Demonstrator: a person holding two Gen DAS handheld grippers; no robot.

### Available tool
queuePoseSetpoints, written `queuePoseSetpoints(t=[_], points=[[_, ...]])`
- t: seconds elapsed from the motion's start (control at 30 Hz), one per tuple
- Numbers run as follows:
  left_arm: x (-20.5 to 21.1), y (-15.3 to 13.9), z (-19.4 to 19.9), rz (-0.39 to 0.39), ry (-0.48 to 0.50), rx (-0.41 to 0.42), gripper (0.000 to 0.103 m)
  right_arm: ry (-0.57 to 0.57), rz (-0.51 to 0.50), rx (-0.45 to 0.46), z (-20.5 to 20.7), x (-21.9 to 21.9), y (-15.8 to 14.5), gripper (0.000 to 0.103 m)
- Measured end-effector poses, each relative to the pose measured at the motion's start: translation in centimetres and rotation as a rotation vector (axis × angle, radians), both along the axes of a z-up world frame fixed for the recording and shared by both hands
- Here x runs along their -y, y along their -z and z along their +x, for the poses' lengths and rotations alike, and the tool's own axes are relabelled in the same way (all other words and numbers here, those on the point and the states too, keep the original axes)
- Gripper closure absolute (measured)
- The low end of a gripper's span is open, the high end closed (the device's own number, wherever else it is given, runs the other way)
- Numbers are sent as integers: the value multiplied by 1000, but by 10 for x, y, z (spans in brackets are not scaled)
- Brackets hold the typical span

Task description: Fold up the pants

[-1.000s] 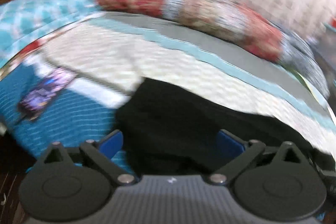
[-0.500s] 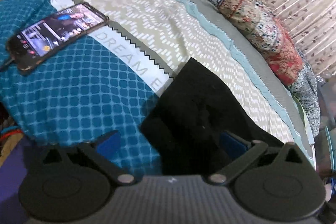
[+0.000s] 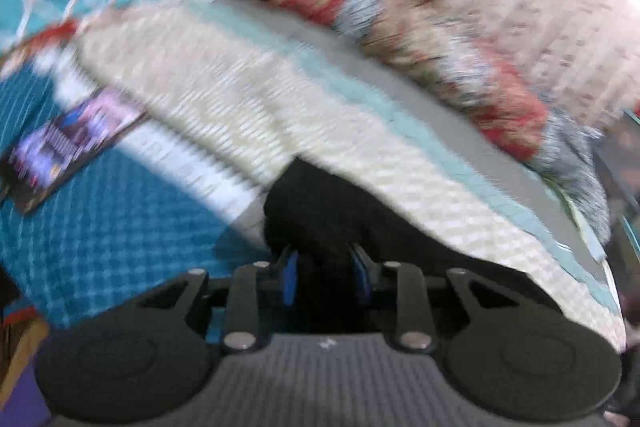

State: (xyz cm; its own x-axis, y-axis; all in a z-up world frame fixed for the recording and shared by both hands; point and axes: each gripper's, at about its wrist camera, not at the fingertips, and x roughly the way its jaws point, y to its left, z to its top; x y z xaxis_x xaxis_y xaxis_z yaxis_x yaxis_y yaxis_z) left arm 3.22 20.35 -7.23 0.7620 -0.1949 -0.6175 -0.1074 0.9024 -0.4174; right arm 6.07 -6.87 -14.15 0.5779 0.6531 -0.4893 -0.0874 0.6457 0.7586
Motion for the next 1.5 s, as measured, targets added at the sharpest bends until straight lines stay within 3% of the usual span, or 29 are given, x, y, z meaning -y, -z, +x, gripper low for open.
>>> queuePoseSetpoints(t=[0.13,0.3,0.4,0.5,0.53,0.6,0.7,0.73,0.8,0.9,0.97,1.0,1.03,1.1,1.17,1.23,1.3,1.37,1.43,1.5], points=[[63,-24,-9,127,183,123,77,17,75,-77,-4,13,16,84],[134,-18,-19,219,419,180,77,189,69,20,-26,66,-4,83],[168,1,-17,248,548,137,75,327,80,45,-44,111,-5,82],[191,24,-9,246,637,23,73,421,138,34,-63,144,4,77],[194,26,-12,262,639,24,71,436,165,30,-68,149,8,67],[189,17,-20,257,650,62,48,450,205,25,-73,151,13,51],[164,-8,-31,202,611,141,27,408,212,38,-70,141,11,41],[153,-15,-33,186,579,162,25,382,195,47,-66,131,8,34],[130,-23,-31,157,495,168,25,326,139,60,-57,118,4,32],[102,-22,-14,119,361,111,27,256,57,58,-49,95,3,29],[88,-16,-4,75,294,54,29,195,15,66,-44,79,4,29],[82,-11,0,42,275,30,29,158,-19,77,-43,71,3,42],[78,-8,2,20,265,15,30,121,-76,98,-44,61,-2,72],[77,-4,5,6,251,-6,32,128,-136,157,-44,55,-11,79],[82,-2,7,20,259,-4,32,168,-161,234,-51,59,-24,81],[89,-4,12,23,281,7,32,227,-247,306,-62,67,-36,81],[103,-7,16,27,312,22,32,288,-296,316,-70,81,-37,81],[119,-7,22,46,343,28,32,352,-308,227,-70,98,-22,79],[135,-3,25,66,372,13,32,368,-277,99,-62,111,-1,66],[150,0,26,70,412,5,32,397,-227,99,-65,116,0,61]])
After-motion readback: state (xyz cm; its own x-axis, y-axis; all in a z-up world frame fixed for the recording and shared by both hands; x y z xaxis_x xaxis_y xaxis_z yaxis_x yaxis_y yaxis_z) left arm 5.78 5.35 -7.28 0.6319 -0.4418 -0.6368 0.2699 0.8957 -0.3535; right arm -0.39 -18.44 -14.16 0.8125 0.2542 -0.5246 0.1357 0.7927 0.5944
